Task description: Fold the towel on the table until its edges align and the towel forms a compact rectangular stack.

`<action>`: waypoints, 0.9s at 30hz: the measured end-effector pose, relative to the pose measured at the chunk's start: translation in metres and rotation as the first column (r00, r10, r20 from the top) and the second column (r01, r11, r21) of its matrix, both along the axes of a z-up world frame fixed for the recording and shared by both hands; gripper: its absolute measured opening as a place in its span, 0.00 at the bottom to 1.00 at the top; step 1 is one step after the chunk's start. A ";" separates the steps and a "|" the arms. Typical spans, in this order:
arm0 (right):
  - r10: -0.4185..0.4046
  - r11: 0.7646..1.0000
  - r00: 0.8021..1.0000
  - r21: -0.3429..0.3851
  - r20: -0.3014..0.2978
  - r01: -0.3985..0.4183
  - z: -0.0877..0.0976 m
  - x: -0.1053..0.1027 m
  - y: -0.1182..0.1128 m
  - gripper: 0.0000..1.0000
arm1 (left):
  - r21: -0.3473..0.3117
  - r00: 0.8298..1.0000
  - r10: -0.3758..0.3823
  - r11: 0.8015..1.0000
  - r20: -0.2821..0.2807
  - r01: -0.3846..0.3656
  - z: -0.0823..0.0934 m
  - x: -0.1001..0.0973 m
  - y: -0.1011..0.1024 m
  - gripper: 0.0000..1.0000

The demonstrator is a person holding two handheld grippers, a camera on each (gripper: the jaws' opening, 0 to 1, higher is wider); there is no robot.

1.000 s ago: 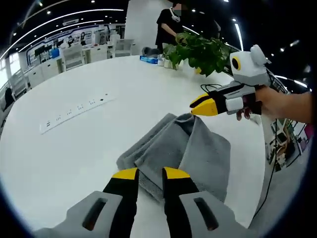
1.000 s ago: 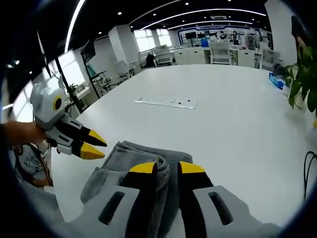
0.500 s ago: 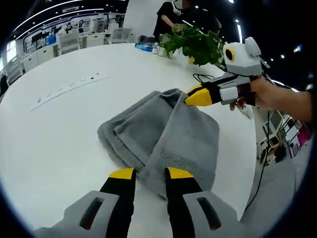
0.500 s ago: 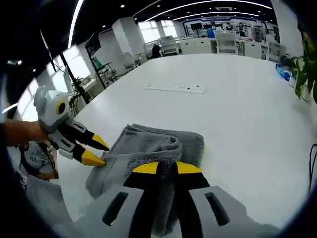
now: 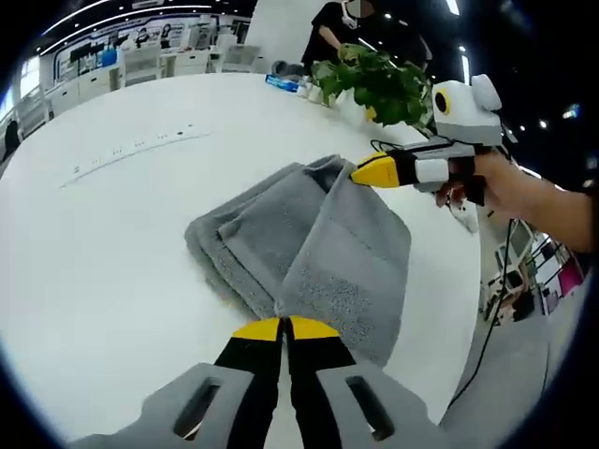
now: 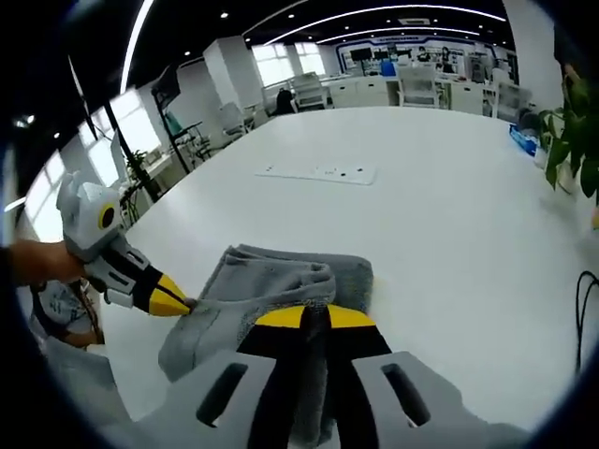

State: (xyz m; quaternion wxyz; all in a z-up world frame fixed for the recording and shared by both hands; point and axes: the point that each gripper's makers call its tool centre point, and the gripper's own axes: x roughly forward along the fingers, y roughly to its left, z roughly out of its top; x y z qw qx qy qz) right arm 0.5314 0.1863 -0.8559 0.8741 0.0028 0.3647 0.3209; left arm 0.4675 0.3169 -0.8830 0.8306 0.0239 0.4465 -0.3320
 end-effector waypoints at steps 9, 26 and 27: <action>0.000 0.998 1.000 0.058 0.011 0.000 0.010 -0.006 0.003 0.25 | -0.022 0.994 0.029 0.999 0.108 -0.026 0.031 0.027 -0.004 0.01; -0.065 0.994 0.997 -0.088 -0.035 0.062 -0.020 -0.006 -0.025 0.04 | -0.058 0.983 0.065 0.997 0.172 -0.056 0.043 0.051 -0.010 0.01; -0.060 0.993 0.998 -0.101 -0.034 0.056 -0.022 -0.007 -0.025 0.04 | -0.056 0.982 0.060 0.997 0.178 -0.051 0.042 0.054 -0.012 0.01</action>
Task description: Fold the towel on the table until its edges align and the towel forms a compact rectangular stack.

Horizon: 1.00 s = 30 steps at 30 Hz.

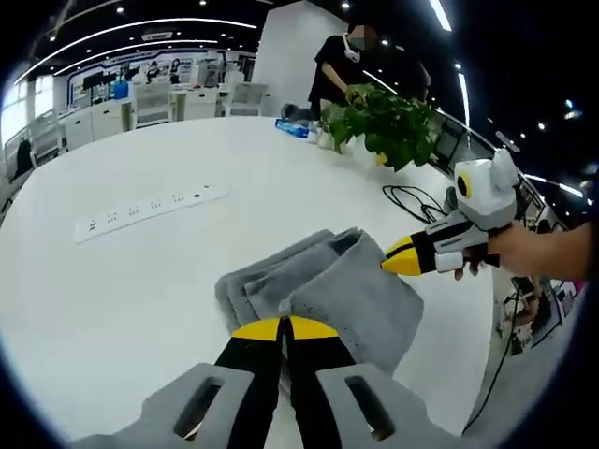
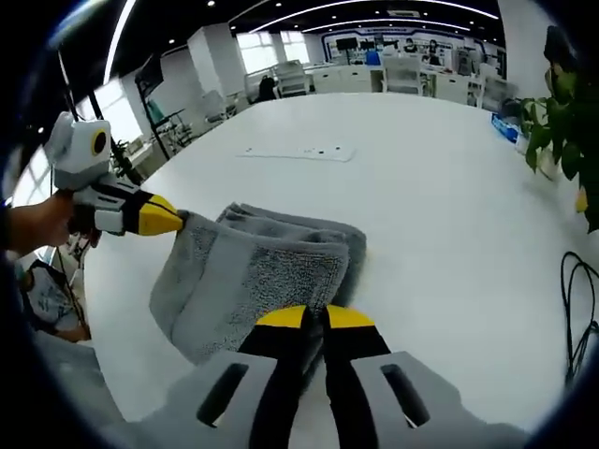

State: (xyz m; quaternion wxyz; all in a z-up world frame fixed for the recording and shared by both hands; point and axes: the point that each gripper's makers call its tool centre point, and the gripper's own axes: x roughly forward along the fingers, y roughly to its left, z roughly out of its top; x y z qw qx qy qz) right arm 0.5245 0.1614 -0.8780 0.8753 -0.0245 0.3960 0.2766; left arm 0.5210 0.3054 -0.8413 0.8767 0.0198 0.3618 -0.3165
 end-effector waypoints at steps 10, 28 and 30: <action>-0.033 0.999 0.999 -0.025 0.000 0.033 -0.012 0.004 -0.008 0.09 | 0.027 1.000 0.007 1.000 0.007 -0.007 -0.018 0.016 -0.002 0.01; -0.061 0.997 0.998 0.044 0.029 0.059 -0.006 0.008 -0.006 0.16 | 0.134 0.998 -0.028 0.991 0.060 0.019 -0.036 0.025 0.006 0.14; -0.078 0.995 0.996 0.066 0.037 0.075 -0.004 0.007 -0.005 0.19 | 0.137 0.998 -0.015 0.991 0.065 0.006 -0.036 0.025 0.010 0.19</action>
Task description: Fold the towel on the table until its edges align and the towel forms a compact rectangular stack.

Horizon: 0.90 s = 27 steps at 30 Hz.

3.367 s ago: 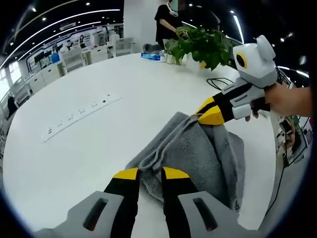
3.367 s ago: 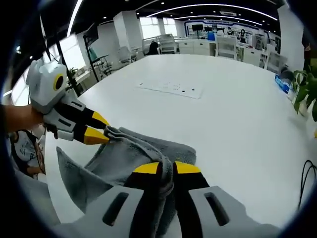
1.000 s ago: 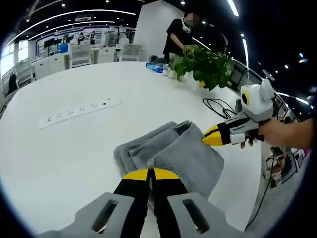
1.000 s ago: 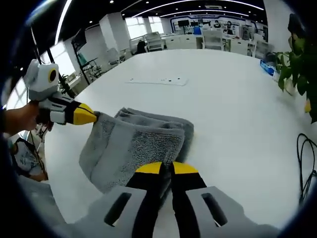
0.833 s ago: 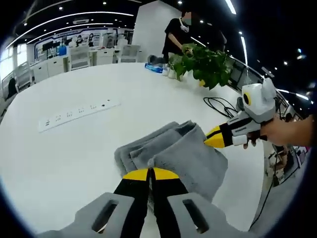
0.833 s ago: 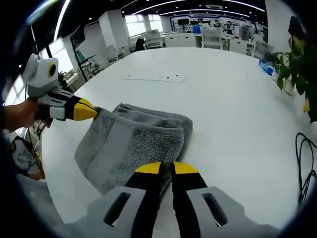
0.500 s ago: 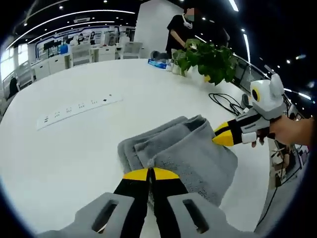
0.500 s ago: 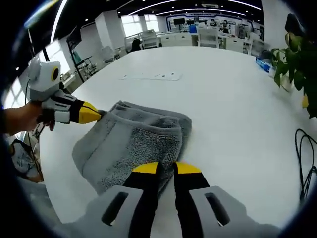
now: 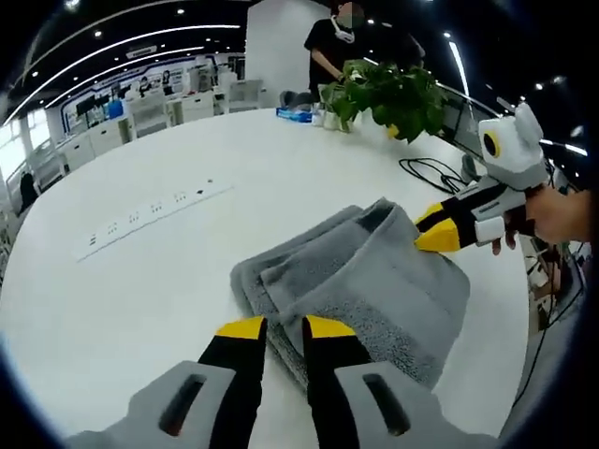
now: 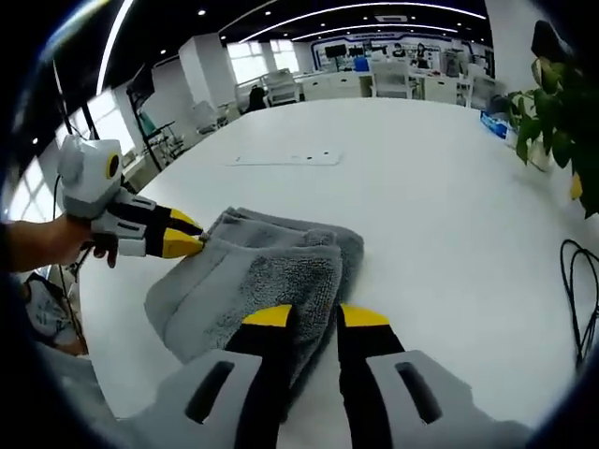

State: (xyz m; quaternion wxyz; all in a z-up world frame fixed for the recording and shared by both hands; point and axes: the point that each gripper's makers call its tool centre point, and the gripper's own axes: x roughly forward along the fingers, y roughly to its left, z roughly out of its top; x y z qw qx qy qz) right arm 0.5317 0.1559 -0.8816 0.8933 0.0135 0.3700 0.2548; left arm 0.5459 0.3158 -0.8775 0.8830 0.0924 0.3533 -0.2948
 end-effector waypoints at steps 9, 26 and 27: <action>-0.037 0.994 0.999 0.101 0.006 0.037 0.006 -0.006 0.015 0.37 | -0.088 0.997 0.064 0.994 -0.036 -0.067 -0.001 -0.010 0.004 0.32; 0.041 0.999 0.997 0.014 -0.071 -0.040 -0.031 -0.003 0.027 0.30 | -0.087 0.994 0.059 0.994 -0.087 -0.067 -0.024 -0.017 -0.006 0.21; 0.046 0.999 0.997 0.014 -0.065 -0.046 -0.031 -0.001 0.028 0.30 | -0.084 0.995 0.060 0.994 -0.083 -0.067 -0.025 -0.015 -0.005 0.21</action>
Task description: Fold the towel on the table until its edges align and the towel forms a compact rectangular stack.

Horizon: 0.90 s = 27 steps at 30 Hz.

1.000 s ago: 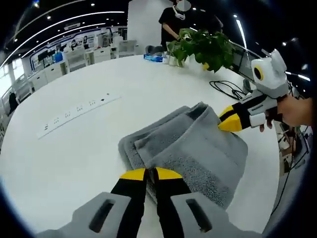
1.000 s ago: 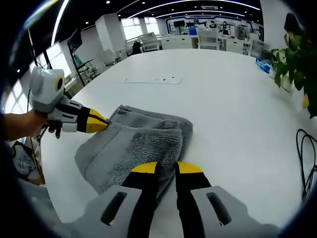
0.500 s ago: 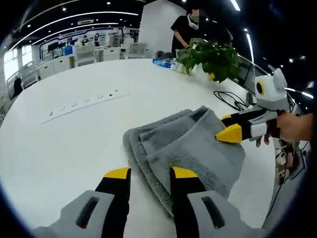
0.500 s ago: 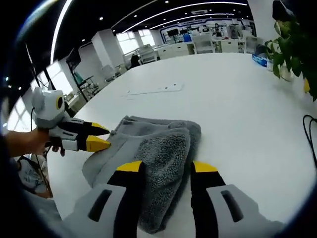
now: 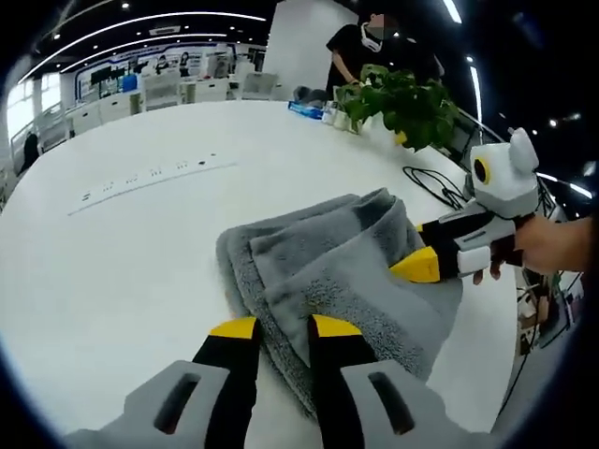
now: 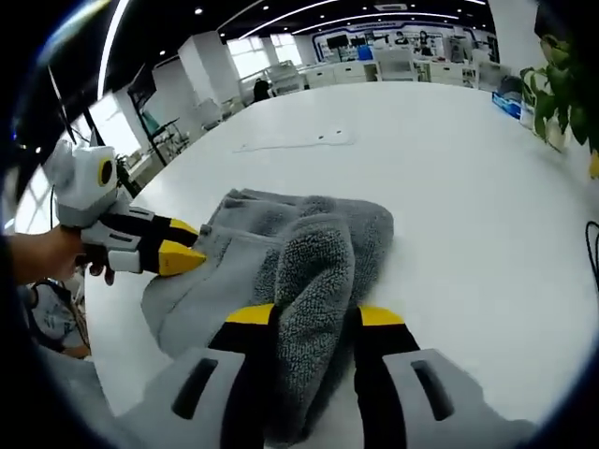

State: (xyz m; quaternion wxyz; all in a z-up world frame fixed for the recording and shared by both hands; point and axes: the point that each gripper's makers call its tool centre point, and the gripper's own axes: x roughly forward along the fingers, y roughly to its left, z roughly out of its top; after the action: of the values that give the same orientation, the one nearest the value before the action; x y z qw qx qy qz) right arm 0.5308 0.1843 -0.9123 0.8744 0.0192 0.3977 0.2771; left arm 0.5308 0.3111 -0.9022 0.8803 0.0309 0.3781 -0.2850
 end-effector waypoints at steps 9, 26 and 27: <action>-0.008 0.999 1.000 0.040 -0.011 0.009 -0.001 0.022 0.009 0.29 | 0.043 0.999 -0.003 0.999 0.033 0.002 0.001 0.023 0.014 0.21; 0.021 0.998 0.939 -0.057 0.344 -0.001 0.070 0.050 0.009 0.22 | 0.079 1.000 -0.009 0.997 0.026 0.007 0.003 0.029 0.012 0.20; 0.025 0.999 0.942 -0.040 0.335 -0.013 0.070 0.048 0.013 0.21 | 0.079 1.000 -0.008 0.997 0.025 0.006 0.003 0.029 0.012 0.20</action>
State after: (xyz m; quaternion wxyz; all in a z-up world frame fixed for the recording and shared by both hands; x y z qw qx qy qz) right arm 0.5784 0.1972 -0.8419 0.9268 -0.0483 0.2484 0.2773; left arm 0.5600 0.3231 -0.8990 0.8821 0.0709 0.3776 -0.2726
